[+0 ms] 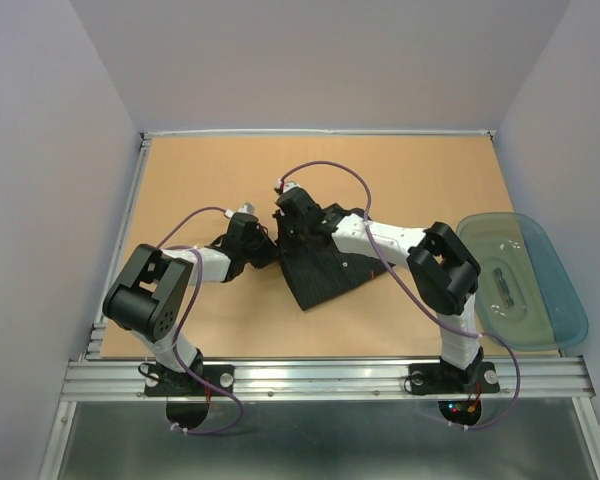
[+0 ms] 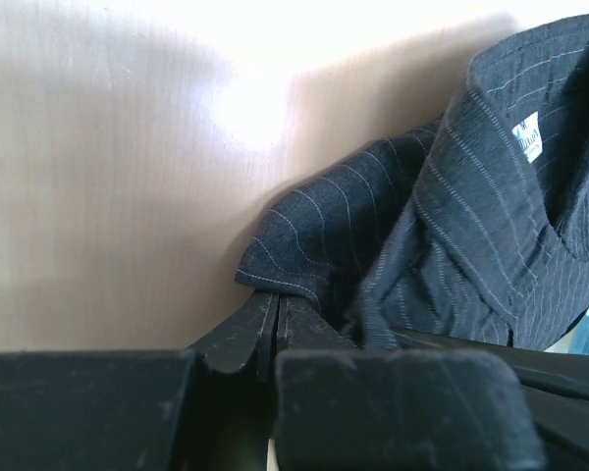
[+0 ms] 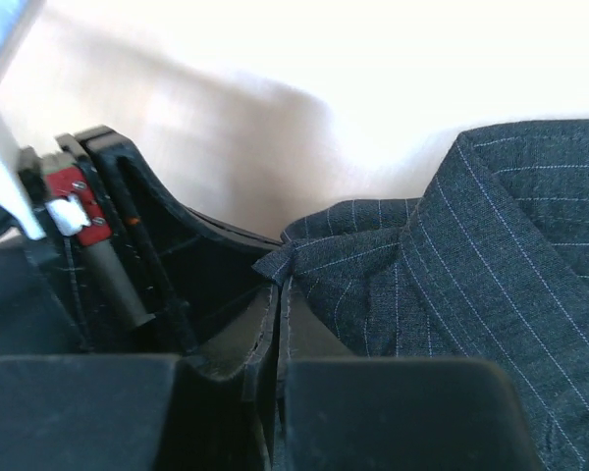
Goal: Fold and stack the long sleeve shirts
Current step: Fold the shirt
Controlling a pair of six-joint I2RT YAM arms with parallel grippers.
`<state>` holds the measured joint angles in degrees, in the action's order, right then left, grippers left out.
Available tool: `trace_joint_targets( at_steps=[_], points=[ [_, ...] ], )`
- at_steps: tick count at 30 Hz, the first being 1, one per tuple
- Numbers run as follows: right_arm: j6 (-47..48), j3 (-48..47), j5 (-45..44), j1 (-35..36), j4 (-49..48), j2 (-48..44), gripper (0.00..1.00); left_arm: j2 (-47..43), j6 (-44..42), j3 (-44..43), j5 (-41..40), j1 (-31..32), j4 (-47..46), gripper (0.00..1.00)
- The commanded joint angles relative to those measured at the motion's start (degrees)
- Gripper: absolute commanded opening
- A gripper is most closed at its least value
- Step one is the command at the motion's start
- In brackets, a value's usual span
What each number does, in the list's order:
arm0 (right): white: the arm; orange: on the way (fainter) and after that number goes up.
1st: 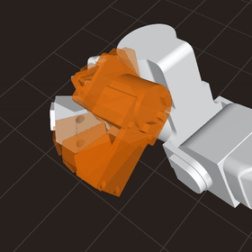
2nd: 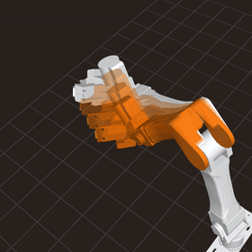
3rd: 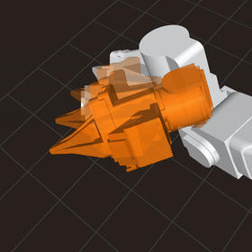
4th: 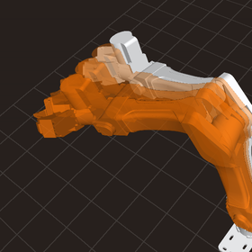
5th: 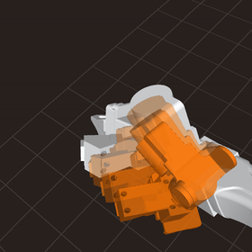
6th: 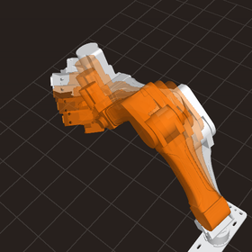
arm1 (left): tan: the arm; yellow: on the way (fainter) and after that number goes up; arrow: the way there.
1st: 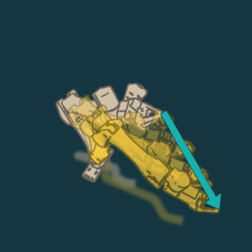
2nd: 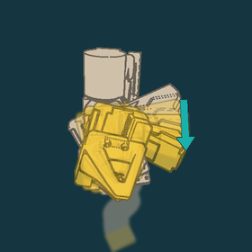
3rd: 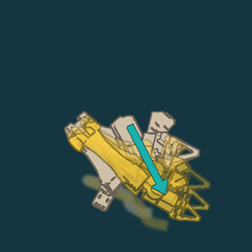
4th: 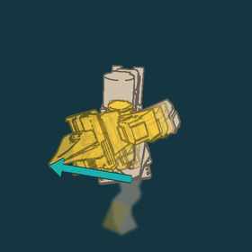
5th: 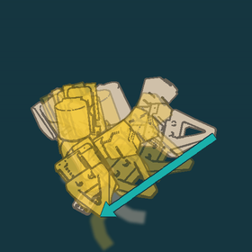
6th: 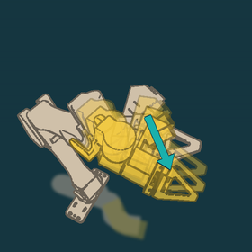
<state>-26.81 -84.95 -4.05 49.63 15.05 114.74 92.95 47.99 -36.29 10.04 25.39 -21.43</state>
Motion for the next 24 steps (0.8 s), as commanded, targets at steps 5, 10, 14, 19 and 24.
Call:
trace_joint_targets(
  at_steps=[5, 10, 14, 19, 24],
  points=[
    [-2.10, 0.74, 2.38, 0.73, -6.26, -1.19, 0.01, -1.27, 0.00, 2.28, -0.73, 0.10, 2.18, 0.04],
    [-2.37, 2.07, 1.59, 0.65, -6.79, -1.71, 0.25, -3.38, 0.18, 3.07, -2.30, -0.42, 4.81, 0.08],
    [-0.70, 2.07, -0.07, 0.65, -6.79, -5.48, 0.35, -9.09, -0.09, 4.12, -5.38, -1.74, 8.33, 0.24],
    [2.20, 3.99, -3.24, -0.40, -6.61, -11.37, 0.46, -16.29, -0.79, 6.32, -8.02, -4.38, 13.85, 0.48],
    [2.37, 10.93, -3.68, -5.76, -6.44, -19.80, 0.57, -26.31, -3.07, 6.33, -8.64, -5.44, 18.70, 0.66]
  ],
)
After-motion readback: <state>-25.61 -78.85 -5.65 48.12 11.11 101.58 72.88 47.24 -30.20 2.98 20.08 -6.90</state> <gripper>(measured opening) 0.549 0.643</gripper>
